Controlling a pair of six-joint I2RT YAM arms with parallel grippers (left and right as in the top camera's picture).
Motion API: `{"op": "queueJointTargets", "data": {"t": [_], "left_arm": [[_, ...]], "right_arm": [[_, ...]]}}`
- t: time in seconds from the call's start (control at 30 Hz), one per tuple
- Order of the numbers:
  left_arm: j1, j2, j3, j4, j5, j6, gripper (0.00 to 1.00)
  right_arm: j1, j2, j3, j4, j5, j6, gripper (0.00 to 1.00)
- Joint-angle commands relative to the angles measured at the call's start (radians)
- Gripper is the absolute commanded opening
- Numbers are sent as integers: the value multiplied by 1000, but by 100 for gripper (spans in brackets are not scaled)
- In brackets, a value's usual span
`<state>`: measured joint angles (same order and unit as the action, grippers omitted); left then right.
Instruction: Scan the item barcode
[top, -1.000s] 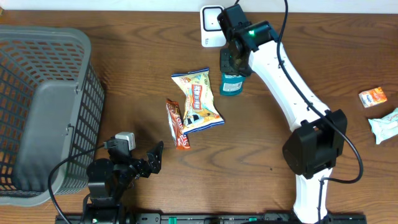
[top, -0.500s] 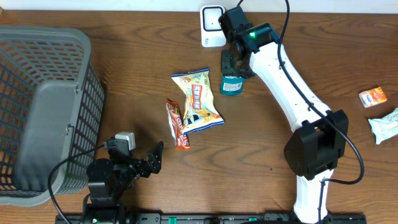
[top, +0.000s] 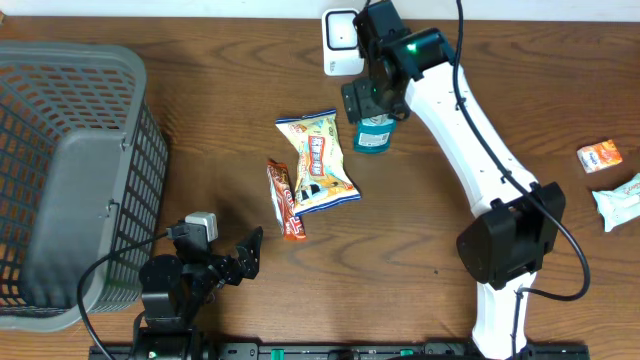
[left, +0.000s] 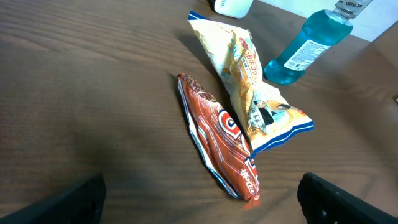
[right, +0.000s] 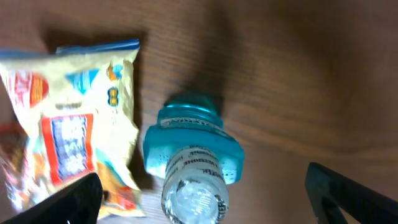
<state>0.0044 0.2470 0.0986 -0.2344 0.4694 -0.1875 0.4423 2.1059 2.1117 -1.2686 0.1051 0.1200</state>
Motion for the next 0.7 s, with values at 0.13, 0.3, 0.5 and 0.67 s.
{"op": "queueJointTargets", "data": {"t": [0.13,0.3,0.5,0.67], "left_arm": [[-4,-1,-15,-23,10,-9,98],[-4,-1,-15,-23,10,-9,99],[-4,-1,-15,-23,10,-9,98],[-4,-1,-15,-23,10,-9,98]], "right_arm": [[-31,-8,20,-83,-199,-595,99],[-48,-7,19,-80,-190,-678,99],[-80,7,19,-28,-194,-679,99],[-106,40,19,-27,-251,-712,99]]}}
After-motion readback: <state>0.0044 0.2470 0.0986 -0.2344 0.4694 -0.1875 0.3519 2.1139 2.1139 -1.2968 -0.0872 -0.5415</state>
